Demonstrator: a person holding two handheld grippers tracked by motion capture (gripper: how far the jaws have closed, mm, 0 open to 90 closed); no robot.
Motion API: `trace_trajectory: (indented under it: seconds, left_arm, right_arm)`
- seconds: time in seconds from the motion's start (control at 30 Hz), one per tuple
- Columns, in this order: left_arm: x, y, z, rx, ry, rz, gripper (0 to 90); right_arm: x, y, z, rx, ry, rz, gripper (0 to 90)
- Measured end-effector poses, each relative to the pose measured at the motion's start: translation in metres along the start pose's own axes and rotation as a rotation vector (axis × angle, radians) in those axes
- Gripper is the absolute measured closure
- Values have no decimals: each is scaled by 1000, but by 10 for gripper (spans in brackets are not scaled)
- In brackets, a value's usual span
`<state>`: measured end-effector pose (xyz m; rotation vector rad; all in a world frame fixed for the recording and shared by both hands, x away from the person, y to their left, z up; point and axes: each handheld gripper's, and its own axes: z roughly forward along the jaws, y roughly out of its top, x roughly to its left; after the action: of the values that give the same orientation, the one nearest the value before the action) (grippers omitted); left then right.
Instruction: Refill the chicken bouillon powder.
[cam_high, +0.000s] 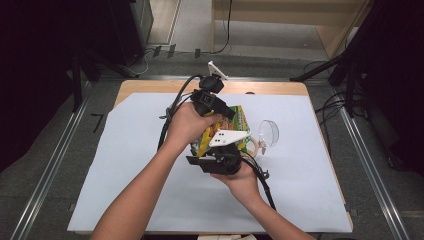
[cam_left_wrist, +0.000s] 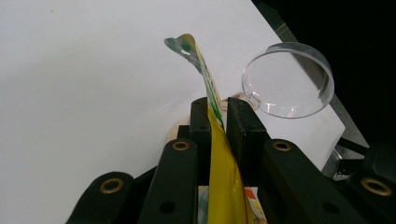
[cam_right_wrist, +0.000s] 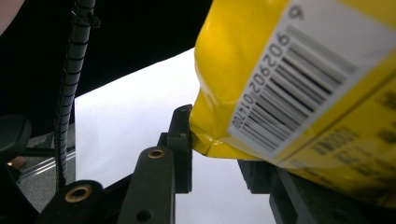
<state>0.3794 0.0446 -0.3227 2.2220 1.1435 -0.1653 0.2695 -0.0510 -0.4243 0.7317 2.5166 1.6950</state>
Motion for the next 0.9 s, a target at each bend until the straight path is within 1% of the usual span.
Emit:
trace_trajectory:
  seconds: [0.9]
  left_arm:
    - [1, -2, 0, 0, -4, -1, 811]
  right_arm:
    - [1, 0, 1, 7, -1, -2, 702]
